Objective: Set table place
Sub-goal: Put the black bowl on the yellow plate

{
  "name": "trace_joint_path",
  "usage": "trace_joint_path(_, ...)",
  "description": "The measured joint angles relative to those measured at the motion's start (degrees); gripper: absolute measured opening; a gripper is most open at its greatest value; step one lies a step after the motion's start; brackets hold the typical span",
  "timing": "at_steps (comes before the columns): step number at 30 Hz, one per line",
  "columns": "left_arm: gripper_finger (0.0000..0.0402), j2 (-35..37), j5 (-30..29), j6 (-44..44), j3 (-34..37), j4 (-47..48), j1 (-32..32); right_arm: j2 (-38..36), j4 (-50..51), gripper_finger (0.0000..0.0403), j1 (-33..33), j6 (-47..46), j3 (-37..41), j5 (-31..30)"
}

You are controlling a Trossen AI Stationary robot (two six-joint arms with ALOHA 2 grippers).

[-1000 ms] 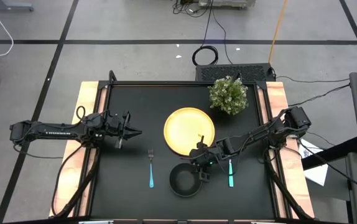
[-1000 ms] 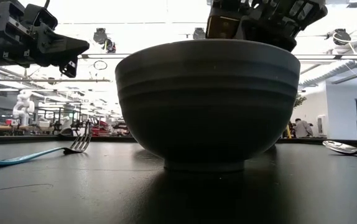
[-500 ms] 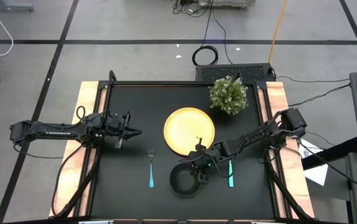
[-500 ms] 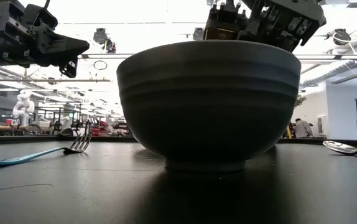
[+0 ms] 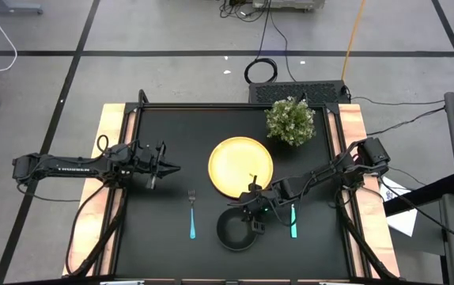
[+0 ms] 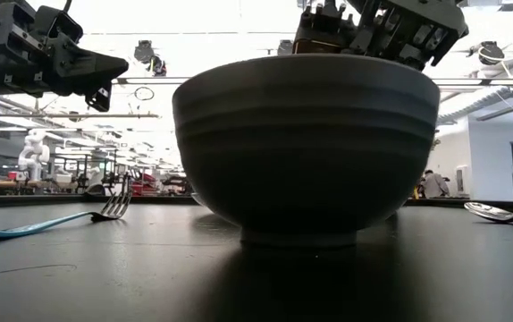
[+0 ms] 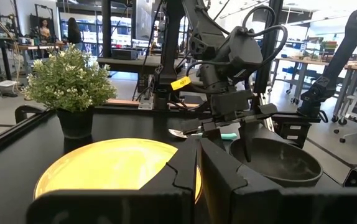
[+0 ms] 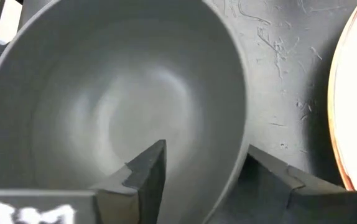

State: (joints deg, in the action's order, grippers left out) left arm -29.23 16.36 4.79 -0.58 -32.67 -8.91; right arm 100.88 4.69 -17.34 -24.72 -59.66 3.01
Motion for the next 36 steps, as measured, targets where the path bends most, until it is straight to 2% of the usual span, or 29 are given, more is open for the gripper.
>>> trace_joint_path(16, 0.0026, 0.02, 0.0, 0.14, -0.01, -0.02, 0.0, 0.0, -0.15, 0.0009, 1.23, 0.16, 0.0, -1.71)
trace_joint_path(26, 0.0026, 0.0, 0.0, 0.2, 0.0, 0.03, 0.0, -0.81, -1.43, 0.0004, 1.25, 1.89, 0.0, -1.73)
trace_joint_path(36, 0.0026, 0.02, 0.0, 0.2, -0.02, 0.16, 0.02, -9.57, -0.9, 0.0002, 1.61, 5.9, -0.02, -1.88)
